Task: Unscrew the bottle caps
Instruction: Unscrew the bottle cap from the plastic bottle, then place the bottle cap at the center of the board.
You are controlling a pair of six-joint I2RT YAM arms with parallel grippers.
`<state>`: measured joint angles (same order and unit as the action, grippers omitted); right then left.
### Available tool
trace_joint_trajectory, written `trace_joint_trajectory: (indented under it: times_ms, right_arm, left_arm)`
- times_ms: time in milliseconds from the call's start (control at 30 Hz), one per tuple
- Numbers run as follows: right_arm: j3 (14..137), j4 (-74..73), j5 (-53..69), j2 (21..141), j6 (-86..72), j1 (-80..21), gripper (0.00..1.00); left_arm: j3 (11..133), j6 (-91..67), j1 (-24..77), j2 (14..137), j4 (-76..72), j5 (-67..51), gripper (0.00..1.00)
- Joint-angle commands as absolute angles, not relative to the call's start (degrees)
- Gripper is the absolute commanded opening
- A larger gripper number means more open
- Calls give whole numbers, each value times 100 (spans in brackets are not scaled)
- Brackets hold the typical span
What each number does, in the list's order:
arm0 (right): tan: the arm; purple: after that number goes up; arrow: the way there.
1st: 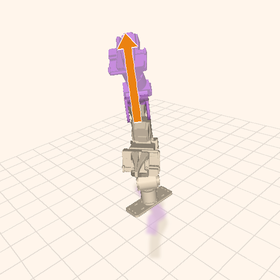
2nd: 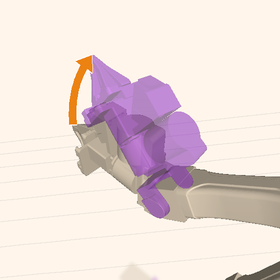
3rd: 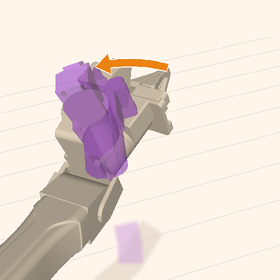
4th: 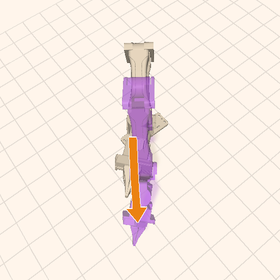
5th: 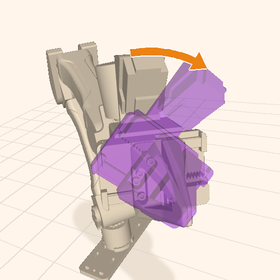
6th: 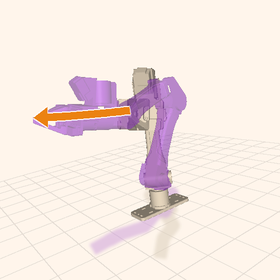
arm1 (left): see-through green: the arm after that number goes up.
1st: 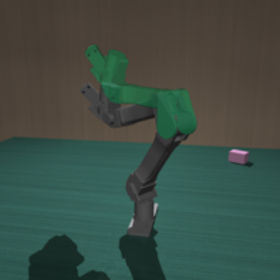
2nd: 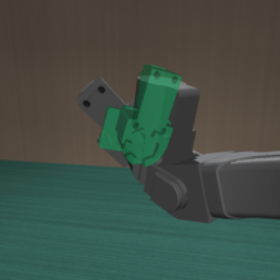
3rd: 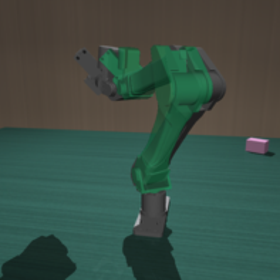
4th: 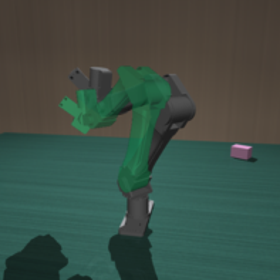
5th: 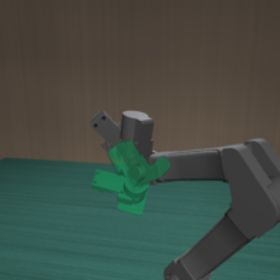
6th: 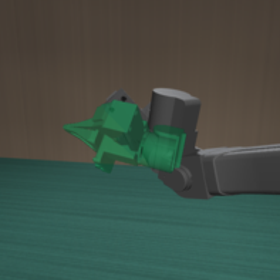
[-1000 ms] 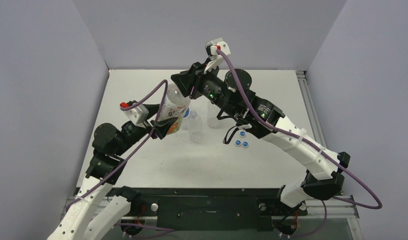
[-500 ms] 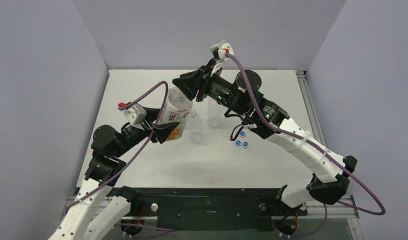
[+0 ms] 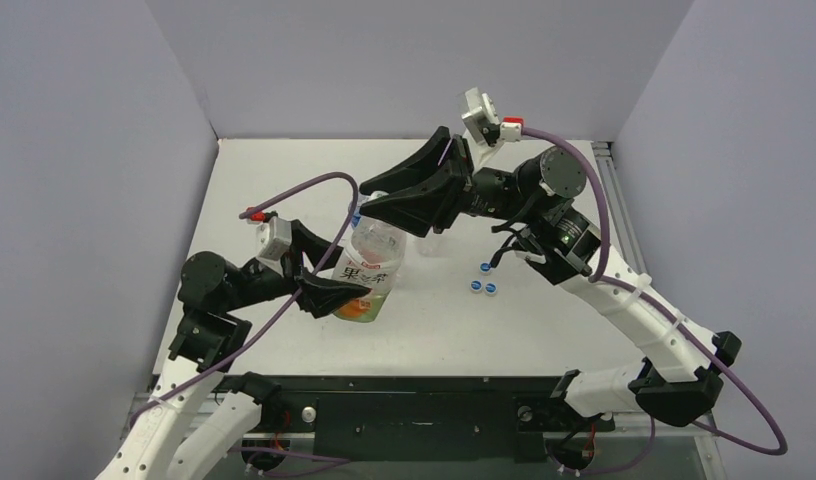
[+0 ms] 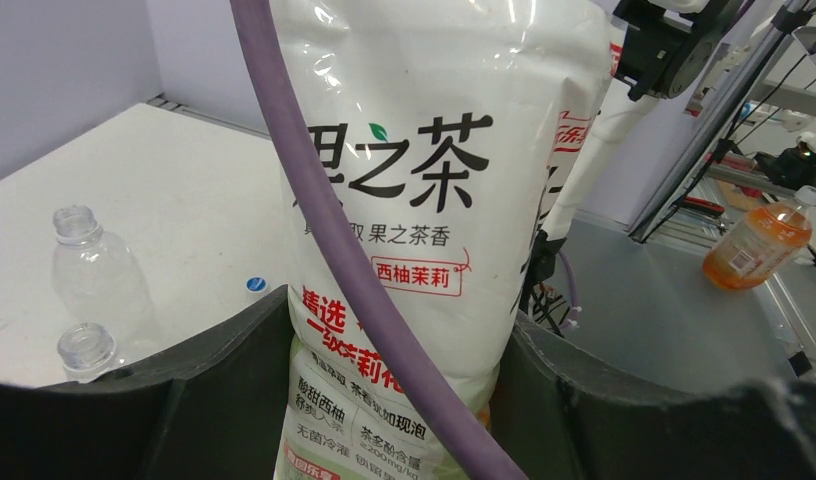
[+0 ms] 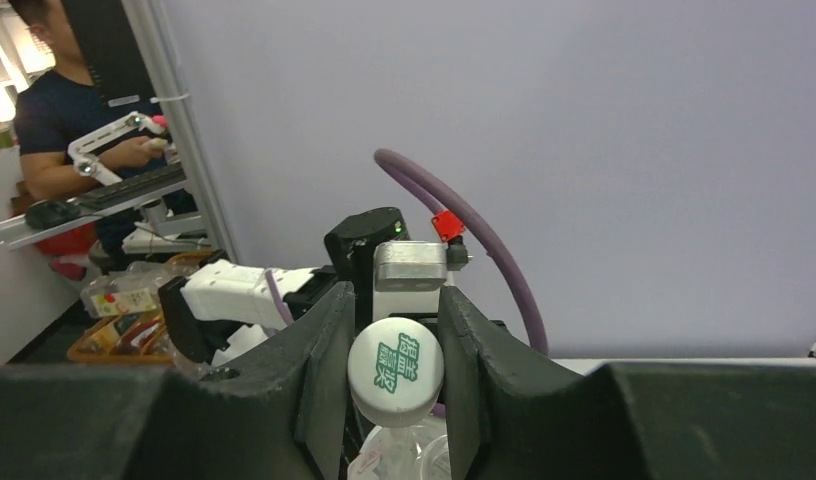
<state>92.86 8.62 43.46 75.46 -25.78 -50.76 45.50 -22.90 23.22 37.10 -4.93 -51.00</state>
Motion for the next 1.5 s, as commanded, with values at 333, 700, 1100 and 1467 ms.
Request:
trace_joint_trajectory:
  times_ms: [333,700,1100,1467]
  right_arm:
    - [8449,-395,2101,6960,-2391,-3471,0]
    - [4996,51,-1064,7379,-2912,-2280,0]
    - [4019,1159,-2220,8845,-3572,-2256,0]
    - [3904,1148,-3009,9072,-3774,-2400,7]
  left_arm:
    - [4817,-2308,2329,3596,-773,-5457,0]
    - [4580,-2129,2329,3346,-895,-4893,0]
    - [4552,-1978,2320,3238,-803,-4798,0]
    - [4488,-1968,2322,3227,-815,-4706,0]
